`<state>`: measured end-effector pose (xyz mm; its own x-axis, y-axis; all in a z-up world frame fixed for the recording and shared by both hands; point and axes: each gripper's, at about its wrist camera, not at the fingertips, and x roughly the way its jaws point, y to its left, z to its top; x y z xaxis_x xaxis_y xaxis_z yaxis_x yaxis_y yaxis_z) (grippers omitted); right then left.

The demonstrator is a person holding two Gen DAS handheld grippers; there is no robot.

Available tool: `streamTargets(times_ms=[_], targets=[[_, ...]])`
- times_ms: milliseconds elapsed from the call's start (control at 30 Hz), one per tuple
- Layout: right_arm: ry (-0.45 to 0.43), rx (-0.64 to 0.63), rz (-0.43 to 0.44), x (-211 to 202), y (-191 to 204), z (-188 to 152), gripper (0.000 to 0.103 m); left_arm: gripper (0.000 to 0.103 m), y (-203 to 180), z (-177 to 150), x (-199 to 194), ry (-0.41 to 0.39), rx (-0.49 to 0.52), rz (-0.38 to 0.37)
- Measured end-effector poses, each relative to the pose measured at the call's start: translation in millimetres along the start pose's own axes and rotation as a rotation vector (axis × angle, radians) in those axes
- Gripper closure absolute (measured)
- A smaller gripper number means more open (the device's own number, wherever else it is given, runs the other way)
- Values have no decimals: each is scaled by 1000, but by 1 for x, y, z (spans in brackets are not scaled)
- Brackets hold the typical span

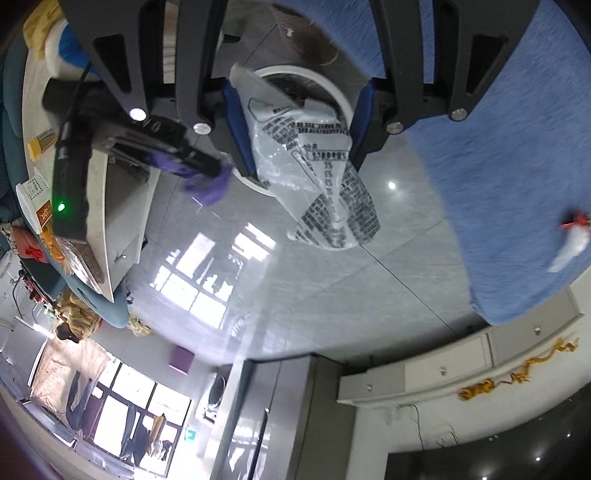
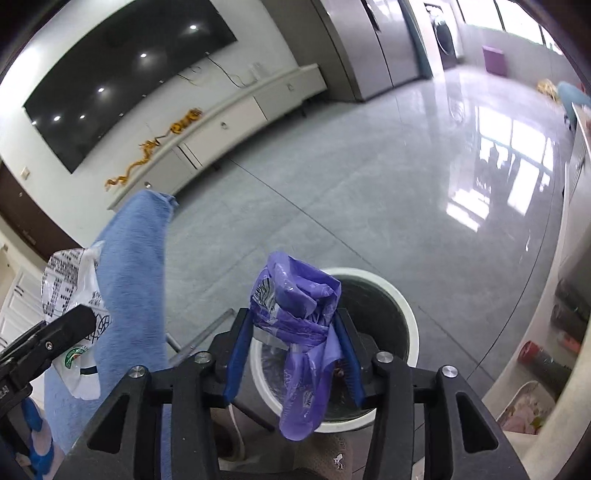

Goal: Collect trash
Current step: 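Carry the foil and purple wrappers to the bin and open both tools, then move both tools back over the rug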

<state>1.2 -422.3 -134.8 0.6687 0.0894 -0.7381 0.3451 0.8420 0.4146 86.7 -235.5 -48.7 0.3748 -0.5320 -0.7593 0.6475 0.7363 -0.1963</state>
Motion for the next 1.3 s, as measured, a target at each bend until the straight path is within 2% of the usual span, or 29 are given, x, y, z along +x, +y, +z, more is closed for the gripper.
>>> streamTargets(times_ms=[133,233,433,500,733,767,833,1000,1300], targets=[[14,33,-29,13,-10,4,40,42,-6,8,20,18,-15,-30],[15,41,-54,14,-13,5,38,42,-8,9,25,22,-23,-37],[-15,2,-89,5,-1,2,38,42,-7,1,15,-13,-24,9],[-43,-33,-113,-3,12,-1,38,42,-2,-2,1,-44,-30,42],[-152,-140,-167,-37,64,-10,27,42,30,-16,-54,-158,-94,197],[-167,-155,-173,-41,73,-12,27,40,36,-19,-63,-175,-110,217],[-207,-199,-192,-51,94,-17,23,26,46,-26,-79,-211,-141,255],[-300,-293,-220,-77,136,-32,15,23,73,-47,-124,-297,-216,368],[-406,-397,-211,-113,187,-52,10,23,101,-72,-177,-412,-280,458]])
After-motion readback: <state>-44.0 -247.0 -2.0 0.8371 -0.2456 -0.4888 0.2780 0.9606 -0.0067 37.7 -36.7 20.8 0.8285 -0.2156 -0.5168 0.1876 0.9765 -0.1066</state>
